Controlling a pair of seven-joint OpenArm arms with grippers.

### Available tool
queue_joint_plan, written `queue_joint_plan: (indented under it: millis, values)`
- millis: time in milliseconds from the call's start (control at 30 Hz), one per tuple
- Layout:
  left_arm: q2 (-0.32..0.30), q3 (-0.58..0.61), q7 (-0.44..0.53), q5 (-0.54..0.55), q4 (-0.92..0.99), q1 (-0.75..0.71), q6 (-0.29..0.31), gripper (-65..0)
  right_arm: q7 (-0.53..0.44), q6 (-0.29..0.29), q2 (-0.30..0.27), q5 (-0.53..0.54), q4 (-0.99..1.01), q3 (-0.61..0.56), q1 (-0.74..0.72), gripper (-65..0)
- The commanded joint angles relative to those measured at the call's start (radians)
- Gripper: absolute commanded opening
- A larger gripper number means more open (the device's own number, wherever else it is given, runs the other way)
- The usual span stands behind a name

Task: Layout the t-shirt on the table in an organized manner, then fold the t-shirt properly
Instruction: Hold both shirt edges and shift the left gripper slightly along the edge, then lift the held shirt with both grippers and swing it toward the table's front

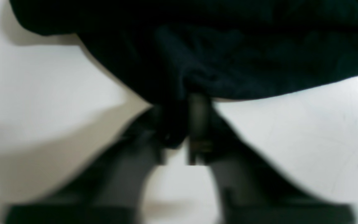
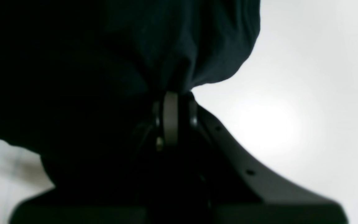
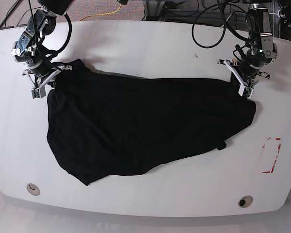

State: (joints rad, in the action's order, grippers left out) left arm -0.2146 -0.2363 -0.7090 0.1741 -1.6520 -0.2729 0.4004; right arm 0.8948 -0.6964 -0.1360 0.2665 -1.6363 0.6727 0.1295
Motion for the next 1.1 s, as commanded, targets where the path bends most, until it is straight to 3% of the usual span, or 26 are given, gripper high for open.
queue_joint_plan:
  millis: [0, 500, 1067]
  values:
    - [-0.007, 0.001, -0.022, -0.002, -0.003, 0.005, 0.002, -65.0, -0.018, -0.002, -0.014, 0.009, -0.018, 0.003, -0.009, -63.6]
    - [-0.007, -0.004, -0.021, 0.002, -0.175, 0.033, 0.005, -65.0, -0.018, -0.002, -0.014, 0.009, -0.077, 0.006, -0.012, -63.6]
    - [-0.041, 0.033, -0.019, 0.002, -0.29, 0.26, 0.005, -65.0, -0.018, -0.002, -0.02, 0.003, -0.284, 0.009, -0.061, -63.6]
